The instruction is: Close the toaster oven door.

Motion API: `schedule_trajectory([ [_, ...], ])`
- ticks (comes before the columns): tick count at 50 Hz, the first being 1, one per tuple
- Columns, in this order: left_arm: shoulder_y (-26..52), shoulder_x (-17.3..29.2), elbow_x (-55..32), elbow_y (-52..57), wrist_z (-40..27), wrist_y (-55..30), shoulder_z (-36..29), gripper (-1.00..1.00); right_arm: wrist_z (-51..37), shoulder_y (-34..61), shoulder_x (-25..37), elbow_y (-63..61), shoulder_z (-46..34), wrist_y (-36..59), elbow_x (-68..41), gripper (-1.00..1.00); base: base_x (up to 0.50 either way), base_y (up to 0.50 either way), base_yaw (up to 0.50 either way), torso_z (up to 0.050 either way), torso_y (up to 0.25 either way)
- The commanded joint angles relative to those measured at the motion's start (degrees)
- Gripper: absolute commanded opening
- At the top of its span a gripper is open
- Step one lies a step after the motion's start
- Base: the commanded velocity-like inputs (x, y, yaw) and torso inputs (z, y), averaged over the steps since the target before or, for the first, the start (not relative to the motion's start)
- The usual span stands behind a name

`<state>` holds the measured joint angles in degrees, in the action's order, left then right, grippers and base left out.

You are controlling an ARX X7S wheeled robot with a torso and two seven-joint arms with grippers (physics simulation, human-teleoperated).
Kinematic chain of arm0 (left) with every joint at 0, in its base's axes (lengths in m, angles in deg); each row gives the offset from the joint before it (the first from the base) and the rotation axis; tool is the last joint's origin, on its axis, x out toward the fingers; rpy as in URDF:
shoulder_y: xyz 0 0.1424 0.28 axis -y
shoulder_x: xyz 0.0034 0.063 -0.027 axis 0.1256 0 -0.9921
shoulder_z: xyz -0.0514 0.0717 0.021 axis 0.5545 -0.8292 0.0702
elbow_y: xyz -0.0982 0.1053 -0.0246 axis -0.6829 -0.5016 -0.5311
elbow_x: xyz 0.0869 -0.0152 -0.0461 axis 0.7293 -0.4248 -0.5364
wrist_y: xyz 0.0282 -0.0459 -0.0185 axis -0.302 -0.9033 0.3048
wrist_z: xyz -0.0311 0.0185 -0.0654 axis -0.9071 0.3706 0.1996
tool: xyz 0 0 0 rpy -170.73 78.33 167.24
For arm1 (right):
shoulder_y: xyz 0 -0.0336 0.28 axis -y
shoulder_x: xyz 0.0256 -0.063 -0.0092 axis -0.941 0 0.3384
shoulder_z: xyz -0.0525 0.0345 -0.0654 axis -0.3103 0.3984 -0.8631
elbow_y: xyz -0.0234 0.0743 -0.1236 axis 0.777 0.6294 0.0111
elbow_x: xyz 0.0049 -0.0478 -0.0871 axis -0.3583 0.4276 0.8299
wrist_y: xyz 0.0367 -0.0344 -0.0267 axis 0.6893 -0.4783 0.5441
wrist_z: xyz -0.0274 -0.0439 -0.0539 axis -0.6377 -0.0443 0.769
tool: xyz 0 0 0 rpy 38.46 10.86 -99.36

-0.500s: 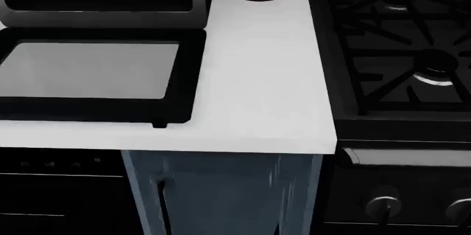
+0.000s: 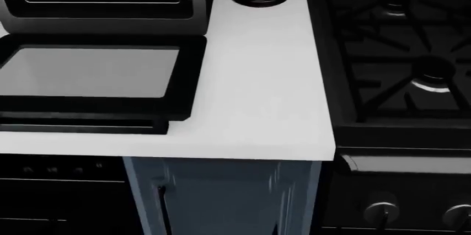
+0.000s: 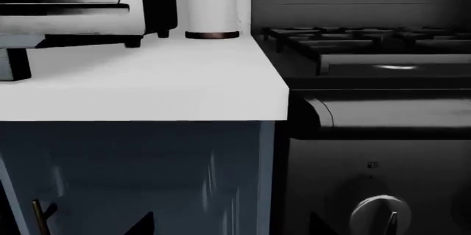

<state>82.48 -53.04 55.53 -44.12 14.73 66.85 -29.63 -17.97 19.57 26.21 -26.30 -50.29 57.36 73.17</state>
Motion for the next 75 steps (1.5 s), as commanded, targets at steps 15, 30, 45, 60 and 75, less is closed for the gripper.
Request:
schedule_trajectory([
  [15, 0.3, 2.3, -2.7, 0.8, -0.9, -0.3, -2.9, 1.0, -2.8, 0.1, 2.1, -3.1, -2.8, 1.8, -1.5, 1.0, 0.0, 0.0, 0.0, 0.05, 0.0],
  [30, 2.6, 4.2, -4.7, 5.8, -1.5, -6.0, -3.8, 1.0, -4.2, 0.5, 3.4, -5.4, -3.8, 3.3, -2.2, 1.0, 0.0, 0.0, 0.0, 0.05, 0.0],
  [45, 10.0, 8.2, -11.3, 18.1, -1.8, -28.2, -2.1, 1.0, -6.0, 8.1, 9.9, -32.7, -0.7, 27.2, -3.5, 1.0, 0.0, 0.0, 0.0, 0.028, 0.0],
  [60, 20.5, 12.8, -19.5, 24.4, -0.9, -43.4, 3.1, 1.0, -4.6, 34.4, 17.8, -59.1, 10.8, 67.6, -10.9, 1.0, 0.0, 0.0, 0.0, 0.0, 0.0],
  [75, 32.4, 15.6, -23.8, 22.0, -1.0, -51.9, 6.8, 1.0, -36.6, 63.5, 34.3, -57.1, 31.6, 90.1, -69.8, 1.0, 0.0, 0.0, 0.0, 0.0, 0.0],
])
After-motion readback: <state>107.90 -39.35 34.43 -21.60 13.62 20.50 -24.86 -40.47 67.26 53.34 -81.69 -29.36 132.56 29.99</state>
